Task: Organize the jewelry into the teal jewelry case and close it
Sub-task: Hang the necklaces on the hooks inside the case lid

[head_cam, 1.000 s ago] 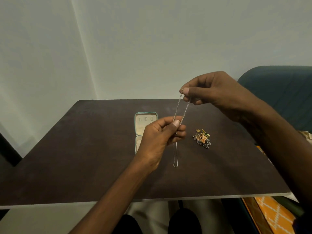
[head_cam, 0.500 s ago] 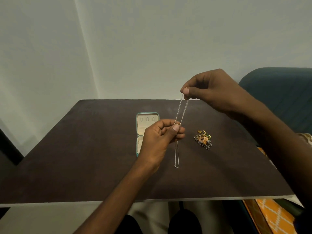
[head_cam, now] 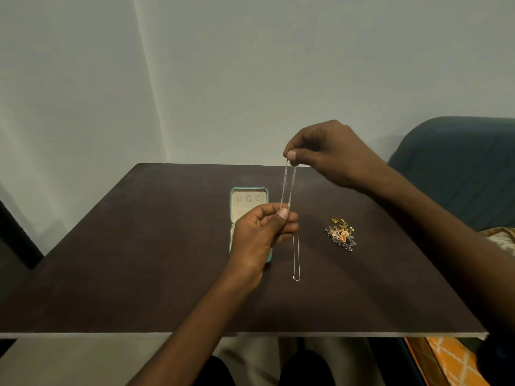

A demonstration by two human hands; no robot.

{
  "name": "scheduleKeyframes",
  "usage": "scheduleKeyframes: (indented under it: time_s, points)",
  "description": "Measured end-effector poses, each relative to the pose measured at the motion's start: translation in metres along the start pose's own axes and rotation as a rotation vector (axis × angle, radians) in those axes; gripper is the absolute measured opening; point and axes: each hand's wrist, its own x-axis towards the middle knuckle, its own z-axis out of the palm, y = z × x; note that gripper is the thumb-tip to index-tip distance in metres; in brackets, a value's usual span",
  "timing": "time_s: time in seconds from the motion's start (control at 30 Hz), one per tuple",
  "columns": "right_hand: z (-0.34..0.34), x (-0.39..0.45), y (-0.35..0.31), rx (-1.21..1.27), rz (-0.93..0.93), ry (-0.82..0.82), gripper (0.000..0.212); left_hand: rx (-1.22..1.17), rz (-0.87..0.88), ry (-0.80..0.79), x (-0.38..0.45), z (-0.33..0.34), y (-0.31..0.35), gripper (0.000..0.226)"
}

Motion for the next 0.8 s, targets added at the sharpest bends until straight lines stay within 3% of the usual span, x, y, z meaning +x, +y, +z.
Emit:
scheduleKeyframes:
  time_s: [0.17, 0.3, 0.5, 0.67, 0.8]
  points:
    - [0.036, 0.027, 0.006, -0.031, -0.021, -0.071, 0.008, 0.066, -0.049, 0.126, 0.024, -0.032, -0.012, 0.009]
    - [0.066, 0.046, 0.017, -0.027, -0.013, -0.123, 0.008, 0.247, -0.081, 0.188, 0.05, -0.062, -0.022, 0.012]
    - [0.101, 0.072, 0.038, -0.061, -0.012, -0.192, 0.01, 0.586, 0.03, 0.344, 0.086, -0.102, -0.032, 0.062]
    - [0.127, 0.089, 0.052, -0.064, -0.008, -0.243, 0.012, 0.651, -0.057, 0.268, 0.119, -0.125, -0.039, 0.091]
    - [0.146, 0.096, 0.061, -0.083, -0.002, -0.262, 0.01, 0.512, -0.12, 0.164, 0.129, -0.131, -0.048, 0.086]
